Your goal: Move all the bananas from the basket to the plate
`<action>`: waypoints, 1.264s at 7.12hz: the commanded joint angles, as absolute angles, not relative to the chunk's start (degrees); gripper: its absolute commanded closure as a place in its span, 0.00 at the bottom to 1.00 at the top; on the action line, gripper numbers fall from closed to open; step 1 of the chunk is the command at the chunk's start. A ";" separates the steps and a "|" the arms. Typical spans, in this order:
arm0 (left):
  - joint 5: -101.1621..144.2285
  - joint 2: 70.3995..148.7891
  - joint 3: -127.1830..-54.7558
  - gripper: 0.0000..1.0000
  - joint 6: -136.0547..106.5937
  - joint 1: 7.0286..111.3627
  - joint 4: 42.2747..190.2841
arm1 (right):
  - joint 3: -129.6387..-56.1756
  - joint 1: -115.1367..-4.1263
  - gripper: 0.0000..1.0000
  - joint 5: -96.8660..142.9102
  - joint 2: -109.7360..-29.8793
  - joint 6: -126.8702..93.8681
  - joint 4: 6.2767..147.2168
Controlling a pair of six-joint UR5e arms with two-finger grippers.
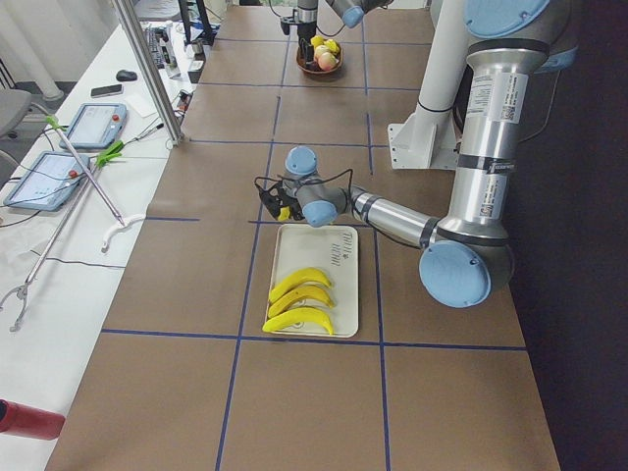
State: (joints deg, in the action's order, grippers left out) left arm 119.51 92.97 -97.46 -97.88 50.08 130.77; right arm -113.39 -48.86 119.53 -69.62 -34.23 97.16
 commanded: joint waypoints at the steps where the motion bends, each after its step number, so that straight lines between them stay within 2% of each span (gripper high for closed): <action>1: 119.10 88.60 -95.29 1.00 -90.02 52.99 130.96 | -113.47 -54.47 0.01 120.76 -74.15 -20.71 101.34; 2: 119.00 88.59 -94.40 0.97 -89.91 53.26 131.04 | -113.55 -57.62 0.01 120.85 -76.27 -14.65 101.42; 3: 118.83 88.42 -93.35 0.83 -89.83 53.87 131.13 | -113.29 -58.96 0.01 120.85 -77.59 -12.33 101.51; 4: 116.65 88.50 -92.82 0.01 -89.82 55.01 131.13 | -113.12 -59.93 0.01 120.85 -77.78 -11.17 101.60; 7: 124.13 86.15 -92.90 0.00 -71.44 65.87 130.61 | -111.81 -65.80 0.01 121.89 -81.03 -0.75 101.69; 9: 133.38 84.99 -93.25 0.00 -57.13 73.52 130.52 | -108.13 -73.26 0.01 126.11 -83.39 11.27 101.60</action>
